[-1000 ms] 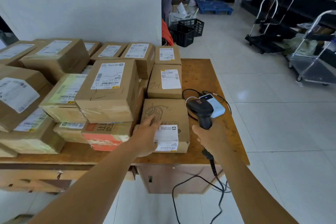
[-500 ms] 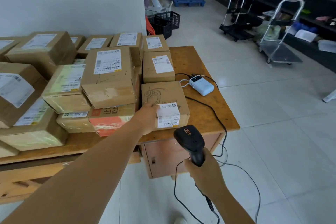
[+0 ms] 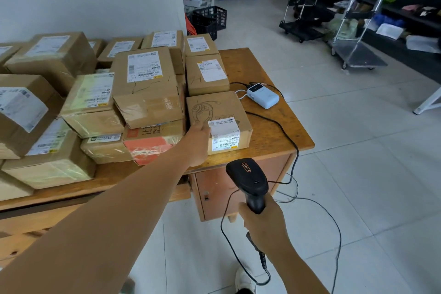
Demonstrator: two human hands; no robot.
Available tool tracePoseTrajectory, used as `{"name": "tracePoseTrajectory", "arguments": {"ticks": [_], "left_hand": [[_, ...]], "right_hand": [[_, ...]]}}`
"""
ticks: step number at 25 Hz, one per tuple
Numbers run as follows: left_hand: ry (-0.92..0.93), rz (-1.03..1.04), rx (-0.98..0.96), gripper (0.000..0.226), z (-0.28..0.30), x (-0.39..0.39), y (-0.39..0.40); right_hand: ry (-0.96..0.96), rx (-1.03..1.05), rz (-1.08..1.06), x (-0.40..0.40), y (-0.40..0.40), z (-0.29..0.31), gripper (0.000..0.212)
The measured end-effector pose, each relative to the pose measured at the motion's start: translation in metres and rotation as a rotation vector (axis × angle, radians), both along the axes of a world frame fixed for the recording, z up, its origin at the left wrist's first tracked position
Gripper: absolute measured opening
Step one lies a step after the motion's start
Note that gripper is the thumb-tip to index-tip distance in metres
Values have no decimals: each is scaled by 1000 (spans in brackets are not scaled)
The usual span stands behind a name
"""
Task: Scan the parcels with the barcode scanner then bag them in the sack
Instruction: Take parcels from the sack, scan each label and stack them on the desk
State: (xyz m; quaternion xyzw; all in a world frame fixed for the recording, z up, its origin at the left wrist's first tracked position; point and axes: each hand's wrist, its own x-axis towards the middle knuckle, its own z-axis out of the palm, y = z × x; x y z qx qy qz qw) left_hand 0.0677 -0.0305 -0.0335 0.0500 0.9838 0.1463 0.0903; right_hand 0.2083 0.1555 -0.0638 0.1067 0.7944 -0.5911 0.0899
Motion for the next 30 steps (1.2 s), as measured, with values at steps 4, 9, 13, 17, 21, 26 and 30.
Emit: {"name": "tracePoseTrajectory", "arguments": {"ticks": [4, 9, 13, 17, 21, 26, 30], "left_hand": [[1, 9, 8, 54, 0, 0, 0], [-35, 112, 60, 53, 2, 5, 6], [-91, 220, 148, 52, 5, 9, 15], [-80, 349, 194, 53, 2, 9, 25], [-73, 506, 204, 49, 1, 1, 40], [-90, 891, 530, 49, -2, -12, 60], [-26, 1028, 830, 48, -3, 4, 90]], "right_hand": [[17, 17, -6, 0, 0, 0, 18], [11, 56, -23, -10, 4, 5, 16], [122, 115, -93, -45, 6, 23, 21], [240, 130, -77, -109, 1, 39, 25], [260, 262, 53, -169, -3, 44, 24], [273, 297, 160, -197, 20, 38, 30], [265, 275, 126, -197, 52, 26, 17]]}}
